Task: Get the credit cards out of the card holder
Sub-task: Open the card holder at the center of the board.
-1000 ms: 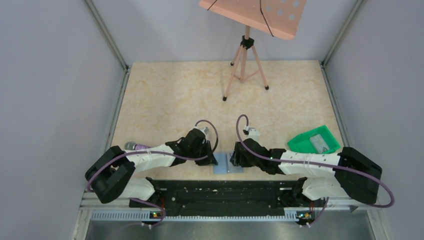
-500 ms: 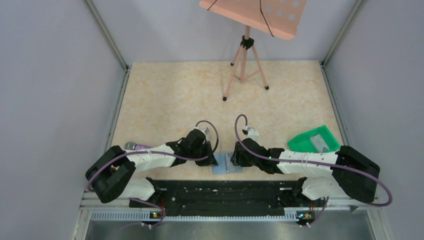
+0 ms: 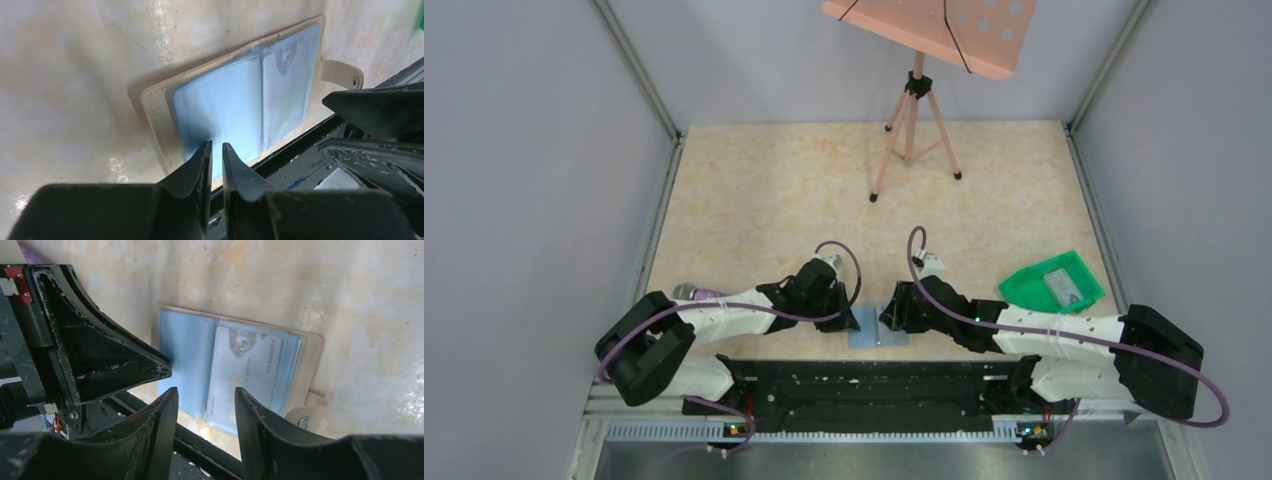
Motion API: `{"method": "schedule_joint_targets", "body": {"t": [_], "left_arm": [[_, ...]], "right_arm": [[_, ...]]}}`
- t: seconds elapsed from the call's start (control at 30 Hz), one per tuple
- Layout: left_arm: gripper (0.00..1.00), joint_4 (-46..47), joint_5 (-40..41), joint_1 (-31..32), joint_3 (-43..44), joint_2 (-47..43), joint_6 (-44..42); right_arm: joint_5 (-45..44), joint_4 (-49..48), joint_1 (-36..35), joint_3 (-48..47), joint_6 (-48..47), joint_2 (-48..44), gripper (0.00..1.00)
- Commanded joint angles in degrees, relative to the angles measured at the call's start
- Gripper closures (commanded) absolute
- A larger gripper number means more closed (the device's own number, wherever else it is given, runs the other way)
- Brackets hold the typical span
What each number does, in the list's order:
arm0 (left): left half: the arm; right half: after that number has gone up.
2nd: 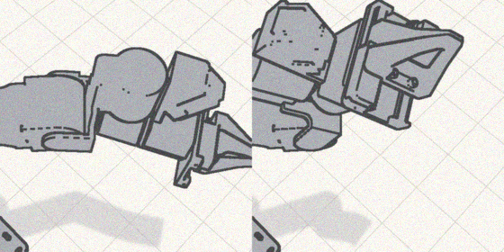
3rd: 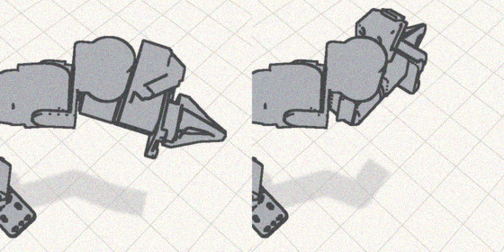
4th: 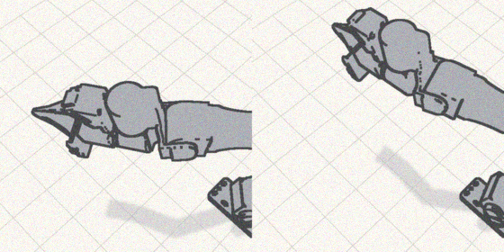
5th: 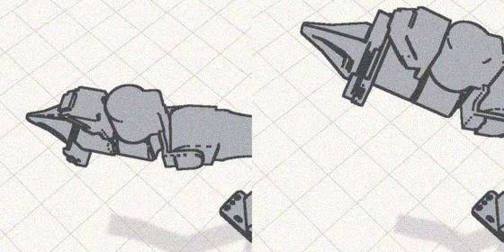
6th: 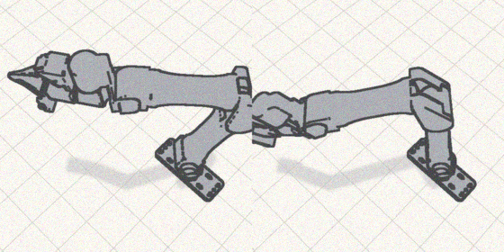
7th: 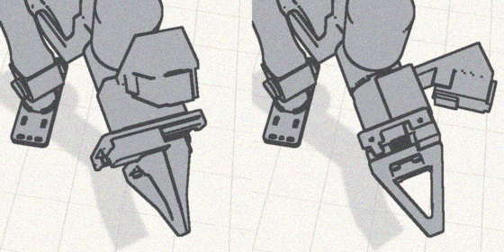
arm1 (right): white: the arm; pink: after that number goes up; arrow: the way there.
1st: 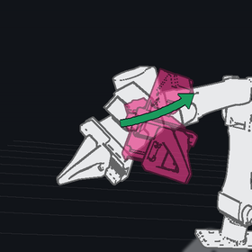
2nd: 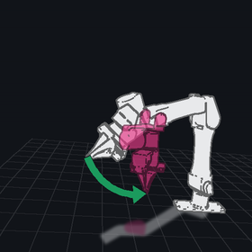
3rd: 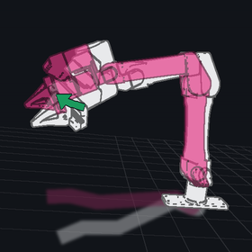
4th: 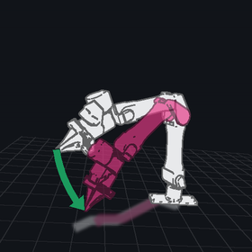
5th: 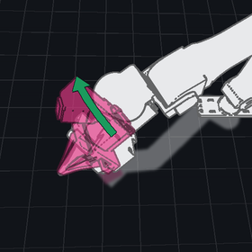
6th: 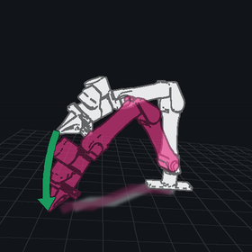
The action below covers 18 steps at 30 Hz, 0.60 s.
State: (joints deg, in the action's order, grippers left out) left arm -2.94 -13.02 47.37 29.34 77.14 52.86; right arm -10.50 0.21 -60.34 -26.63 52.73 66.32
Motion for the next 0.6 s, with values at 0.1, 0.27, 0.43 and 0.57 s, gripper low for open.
{"method": "schedule_joint_targets", "body": {"t": [0.1,0.27,0.43,0.57], "left_arm": [[0.81,0.72,1.72,0.36,-0.03,-1.52,-0.12],[0.81,0.95,1.74,0.44,-0.16,-1.15,0.0],[0.81,0.94,1.89,0.61,-0.16,-1.2,0.05],[0.81,0.83,2.02,0.7,-0.3,-1.37,0.12]], "right_arm": [[-4.57,4.0,-0.35,-0.44,0.86,-1.05,0.53],[-4.08,3.1,-0.32,0.32,1.45,0.29,0.53],[-3.75,2.04,-0.32,0.18,1.54,2.45,0.53],[-3.77,1.82,-0.3,0.11,1.55,3.8,0.53]]}}
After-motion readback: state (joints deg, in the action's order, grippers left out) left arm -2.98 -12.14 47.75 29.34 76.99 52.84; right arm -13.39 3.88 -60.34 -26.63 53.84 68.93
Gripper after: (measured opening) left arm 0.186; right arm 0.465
